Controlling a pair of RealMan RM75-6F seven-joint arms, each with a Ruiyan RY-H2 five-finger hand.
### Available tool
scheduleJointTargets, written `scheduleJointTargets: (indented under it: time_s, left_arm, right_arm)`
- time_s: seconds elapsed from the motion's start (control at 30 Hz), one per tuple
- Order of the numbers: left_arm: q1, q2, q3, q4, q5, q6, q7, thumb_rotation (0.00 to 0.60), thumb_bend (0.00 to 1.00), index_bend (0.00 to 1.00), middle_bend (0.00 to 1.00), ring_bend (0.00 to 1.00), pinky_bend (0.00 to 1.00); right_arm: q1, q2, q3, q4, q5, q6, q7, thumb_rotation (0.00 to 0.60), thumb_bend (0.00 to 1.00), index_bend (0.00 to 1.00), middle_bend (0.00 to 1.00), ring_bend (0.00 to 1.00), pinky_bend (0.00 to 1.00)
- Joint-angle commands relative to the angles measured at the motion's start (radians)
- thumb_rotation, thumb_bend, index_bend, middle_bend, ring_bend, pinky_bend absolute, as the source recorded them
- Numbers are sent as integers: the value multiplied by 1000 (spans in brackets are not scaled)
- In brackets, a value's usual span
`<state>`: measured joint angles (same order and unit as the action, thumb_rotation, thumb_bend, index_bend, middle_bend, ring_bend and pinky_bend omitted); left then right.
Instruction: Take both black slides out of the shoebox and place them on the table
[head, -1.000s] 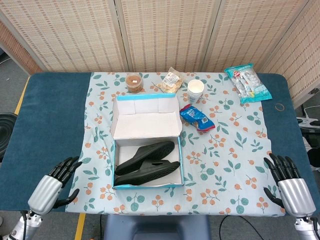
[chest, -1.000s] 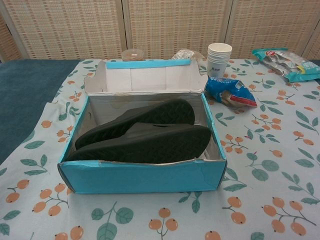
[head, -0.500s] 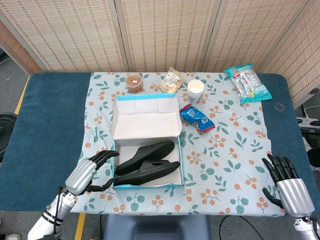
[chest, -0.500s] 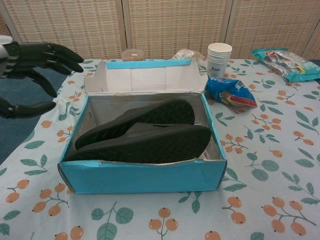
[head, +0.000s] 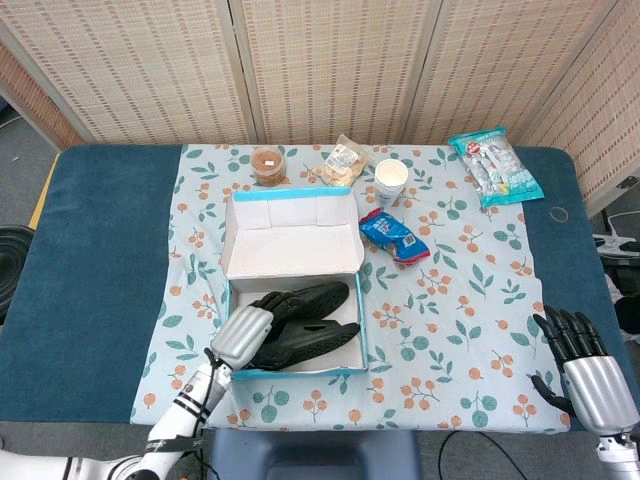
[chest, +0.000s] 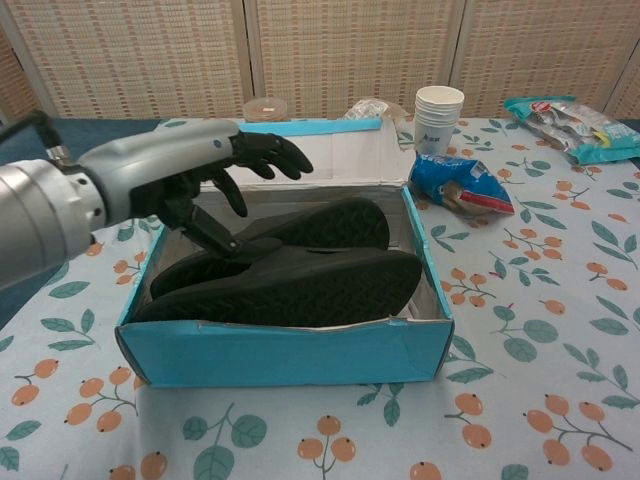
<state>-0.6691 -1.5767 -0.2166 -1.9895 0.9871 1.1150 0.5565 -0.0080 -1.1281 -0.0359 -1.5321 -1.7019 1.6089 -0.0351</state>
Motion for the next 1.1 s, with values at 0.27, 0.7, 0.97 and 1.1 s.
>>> scheduleJointTargets:
  time_s: [0.27,0.7,0.97,1.1]
  left_arm:
    - [-145,-182,-91,166,-173,131,216,532,329,242,209,169,372]
    - [-188,-178,-85,170,-325,165,355,423,310,277,262,211,407]
    - [-213,-212,-58,216,-299,242,413,422,307,328,370,296,461]
    - [-220,-221,-57,238,-316,246,429,420,305,328,383,314,473]
  right_arm:
    - [-3,8,4,3,11,0,16,600,158,0,0,0,0]
    - [-3,10,7,3,17,-2,16,600,158,0,0,0,0]
    - [-3,20,2,-2,15,-8,23,600,158,0,0,0,0]
    - [-5,23,1,-5,11,-4,26,600,158,0,0,0,0]
